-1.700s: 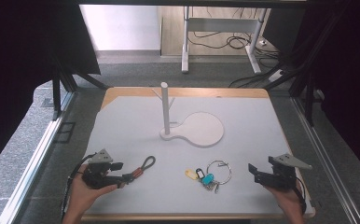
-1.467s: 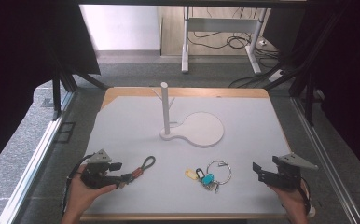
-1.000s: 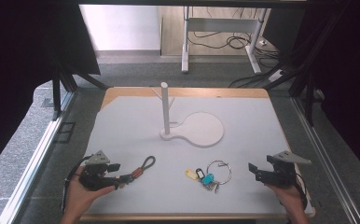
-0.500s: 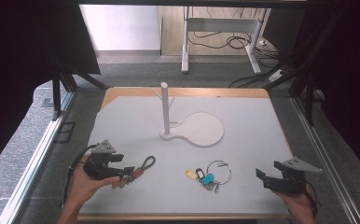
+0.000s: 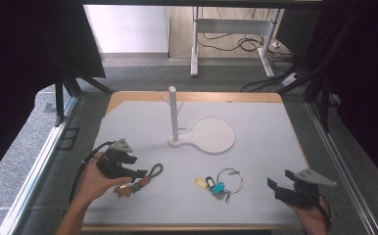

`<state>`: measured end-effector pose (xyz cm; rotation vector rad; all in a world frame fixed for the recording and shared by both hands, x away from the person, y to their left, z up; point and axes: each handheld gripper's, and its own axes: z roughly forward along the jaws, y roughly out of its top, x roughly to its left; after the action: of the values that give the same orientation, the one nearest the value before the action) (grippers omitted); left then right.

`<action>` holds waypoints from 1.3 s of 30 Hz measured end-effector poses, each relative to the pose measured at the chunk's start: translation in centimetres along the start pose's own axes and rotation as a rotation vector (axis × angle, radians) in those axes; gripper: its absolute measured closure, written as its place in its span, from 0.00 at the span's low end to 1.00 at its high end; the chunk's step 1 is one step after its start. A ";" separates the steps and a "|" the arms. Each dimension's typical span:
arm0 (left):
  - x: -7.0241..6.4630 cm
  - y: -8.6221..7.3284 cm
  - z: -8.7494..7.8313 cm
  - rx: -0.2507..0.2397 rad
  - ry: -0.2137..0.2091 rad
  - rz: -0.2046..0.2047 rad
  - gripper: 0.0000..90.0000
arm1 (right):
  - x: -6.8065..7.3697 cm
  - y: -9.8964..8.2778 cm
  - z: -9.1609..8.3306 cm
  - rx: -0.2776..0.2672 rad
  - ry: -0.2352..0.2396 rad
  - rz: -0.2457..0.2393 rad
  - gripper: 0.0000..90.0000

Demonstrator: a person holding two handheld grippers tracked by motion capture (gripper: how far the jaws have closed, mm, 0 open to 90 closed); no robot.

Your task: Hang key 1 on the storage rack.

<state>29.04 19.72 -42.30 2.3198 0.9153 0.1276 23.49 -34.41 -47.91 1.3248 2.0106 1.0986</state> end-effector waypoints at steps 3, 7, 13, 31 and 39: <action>0.1 0.1 0.0 0.021 0.002 0.008 0.39 | 0.1 -0.1 0.2 0.001 0.002 -0.002 0.29; 0.4 0.1 0.3 0.051 0.003 0.017 0.40 | 0.3 -0.3 0.6 0.021 0.004 -0.007 0.30; 0.7 0.4 1.5 0.134 -0.005 0.030 0.45 | 0.5 -0.5 0.9 0.036 0.004 -0.009 0.31; 0.1 0.5 5.4 0.331 -0.024 0.077 0.59 | 0.6 -0.9 1.5 0.068 -0.004 -0.002 0.32; 0.1 0.6 6.5 0.400 -0.026 0.113 0.65 | 0.7 -1.0 1.7 0.079 -0.001 -0.009 0.32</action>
<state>31.42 16.03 -47.17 2.7354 0.8573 -0.0442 23.97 -33.41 -49.65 1.3537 2.0767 1.0235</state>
